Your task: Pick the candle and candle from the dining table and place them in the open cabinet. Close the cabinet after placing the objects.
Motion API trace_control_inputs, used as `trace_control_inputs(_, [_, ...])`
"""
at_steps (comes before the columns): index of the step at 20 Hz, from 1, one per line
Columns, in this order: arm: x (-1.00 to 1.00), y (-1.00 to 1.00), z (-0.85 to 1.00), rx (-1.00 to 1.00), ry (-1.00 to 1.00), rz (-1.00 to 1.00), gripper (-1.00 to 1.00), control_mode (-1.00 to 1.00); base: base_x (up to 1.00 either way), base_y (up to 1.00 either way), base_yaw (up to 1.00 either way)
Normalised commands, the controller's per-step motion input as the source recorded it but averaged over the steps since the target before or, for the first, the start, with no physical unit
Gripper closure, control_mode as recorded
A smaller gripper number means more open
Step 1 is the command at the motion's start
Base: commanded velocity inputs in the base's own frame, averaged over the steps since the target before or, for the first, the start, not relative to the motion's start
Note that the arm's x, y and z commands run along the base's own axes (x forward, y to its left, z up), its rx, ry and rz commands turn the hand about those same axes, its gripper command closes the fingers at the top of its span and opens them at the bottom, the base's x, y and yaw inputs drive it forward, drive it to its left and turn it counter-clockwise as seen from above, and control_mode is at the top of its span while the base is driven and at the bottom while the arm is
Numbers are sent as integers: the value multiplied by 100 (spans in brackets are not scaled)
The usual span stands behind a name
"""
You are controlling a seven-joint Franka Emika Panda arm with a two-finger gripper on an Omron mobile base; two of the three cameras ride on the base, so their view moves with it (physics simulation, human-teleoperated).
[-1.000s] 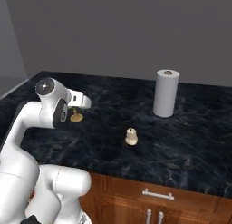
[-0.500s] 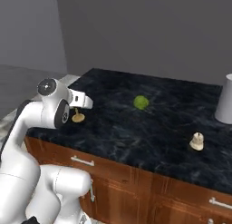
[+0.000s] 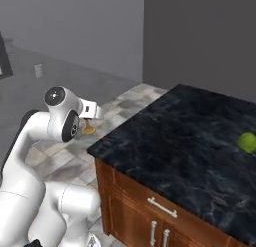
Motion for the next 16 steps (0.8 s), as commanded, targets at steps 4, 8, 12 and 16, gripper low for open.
trace_control_inputs(4, [0,0,0,0,0,0,100,100,-6,85,51])
trace_control_inputs(8, [0,0,0,0,0,0,100,100,-7,87,51])
trace_control_inputs(12, [0,0,0,0,0,0,100,100,-1,86,49])
trace_control_inputs(16, [0,0,0,0,0,0,100,100,-9,66,52])
